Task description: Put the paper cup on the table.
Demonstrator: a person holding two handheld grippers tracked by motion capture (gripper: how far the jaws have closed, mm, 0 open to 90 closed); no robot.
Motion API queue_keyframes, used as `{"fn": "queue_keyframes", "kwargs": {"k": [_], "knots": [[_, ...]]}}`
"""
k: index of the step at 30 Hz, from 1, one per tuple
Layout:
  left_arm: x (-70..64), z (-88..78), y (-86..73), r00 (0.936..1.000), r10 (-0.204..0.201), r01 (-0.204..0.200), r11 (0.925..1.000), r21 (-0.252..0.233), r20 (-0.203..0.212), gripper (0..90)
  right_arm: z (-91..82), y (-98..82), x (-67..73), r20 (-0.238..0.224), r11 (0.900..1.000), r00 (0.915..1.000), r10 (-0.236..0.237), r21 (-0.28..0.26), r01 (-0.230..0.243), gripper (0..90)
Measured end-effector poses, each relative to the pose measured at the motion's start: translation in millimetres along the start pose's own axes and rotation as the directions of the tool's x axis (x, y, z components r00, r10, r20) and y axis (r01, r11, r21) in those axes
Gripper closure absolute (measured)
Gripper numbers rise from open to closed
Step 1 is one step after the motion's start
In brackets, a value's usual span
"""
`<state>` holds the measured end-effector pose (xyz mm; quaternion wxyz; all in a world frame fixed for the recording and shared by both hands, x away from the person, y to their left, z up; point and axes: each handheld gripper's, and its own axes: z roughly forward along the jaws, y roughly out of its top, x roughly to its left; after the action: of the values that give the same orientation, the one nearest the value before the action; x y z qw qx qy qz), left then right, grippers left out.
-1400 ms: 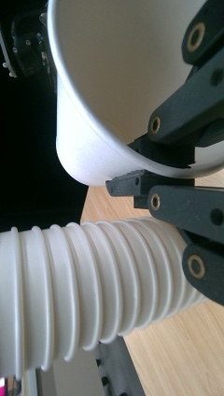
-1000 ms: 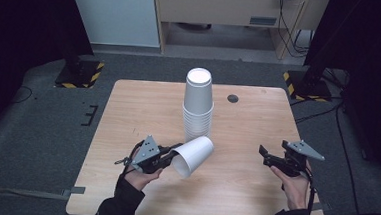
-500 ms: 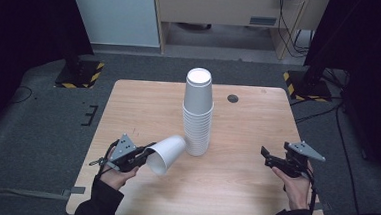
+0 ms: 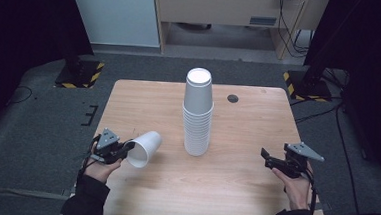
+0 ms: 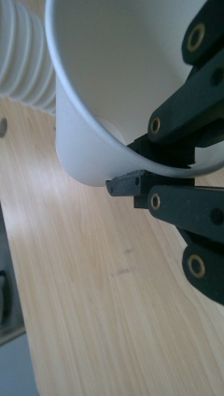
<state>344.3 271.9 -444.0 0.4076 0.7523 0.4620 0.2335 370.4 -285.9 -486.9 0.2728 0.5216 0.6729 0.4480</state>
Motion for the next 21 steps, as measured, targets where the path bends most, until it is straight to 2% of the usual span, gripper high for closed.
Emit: {"fn": "queue_keyframes", "kwargs": {"k": [2,3,4,6,7,9,11,13,16,17,18,19,21], "knots": [[5.7,-1.3,0.0,0.9996,-0.021,0.022,0.9993,0.031,-0.016,87.2,0.7,-0.9,-0.5,0.002,1.000,1.0000,-0.001,0.007,0.001,7.2],[5.7,-1.3,0.0,0.9996,-0.021,0.022,0.9993,0.031,-0.016,87.2,1.0,-1.5,-0.7,0.003,1.000,1.0000,-0.004,0.012,0.004,7.1],[11.0,-2.6,-0.1,0.9988,-0.033,0.035,0.9976,0.060,-0.037,87.2,1.4,-1.8,-0.6,0.008,1.000,1.0000,-0.006,0.016,0.006,7.1],[15.9,-3.6,-0.4,0.9973,-0.053,0.057,0.9948,0.085,-0.051,87.3,2.2,-2.5,-0.4,0.009,1.000,0.9998,-0.017,0.023,0.016,6.9],[15.9,-3.6,-0.4,0.9973,-0.053,0.057,0.9948,0.085,-0.051,87.3,2.8,-2.9,-0.3,0.012,0.999,0.9997,-0.020,0.028,0.020,6.9],[22.1,-3.8,-0.6,0.9954,-0.069,0.077,0.9888,0.128,-0.066,87.3,4.3,-4.7,-0.5,0.010,0.999,0.9995,-0.028,0.037,0.028,7.0],[25.6,-3.9,0.4,0.9948,-0.066,0.078,0.9836,0.162,-0.078,87.2,5.9,-6.6,-0.6,0.010,0.998,0.9995,-0.031,0.057,0.030,7.0],[28.8,-3.4,1.2,0.9933,-0.085,0.099,0.9764,0.192,-0.079,87.2,7.8,-8.8,-0.6,0.013,0.996,0.9992,-0.037,0.078,0.036,6.9],[32.8,-1.9,2.3,0.9926,-0.082,0.101,0.9681,0.230,-0.090,87.1,10.6,-12.3,-0.8,0.014,0.993,0.9987,-0.049,0.108,0.047,6.6],[33.5,-1.4,2.7,0.9921,-0.084,0.105,0.9632,0.247,-0.092,87.2,11.2,-13.3,-0.8,0.016,0.992,0.9987,-0.048,0.119,0.046,6.6],[33.5,-1.4,2.7,0.9921,-0.084,0.105,0.9632,0.247,-0.092,87.3,11.2,-13.3,-0.8,0.016,0.992,0.9987,-0.048,0.119,0.046,6.6],[34.9,-0.4,4.3,0.9913,-0.092,0.115,0.9533,0.279,-0.094,87.2,11.9,-15.0,-1.8,0.013,0.990,0.9986,-0.051,0.133,0.049,6.6],[36.7,-0.6,7.5,0.9905,-0.089,0.118,0.9415,0.316,-0.104,87.2,12.3,-15.9,-2.8,0.013,0.989,0.9988,-0.048,0.138,0.045,6.6]]}}
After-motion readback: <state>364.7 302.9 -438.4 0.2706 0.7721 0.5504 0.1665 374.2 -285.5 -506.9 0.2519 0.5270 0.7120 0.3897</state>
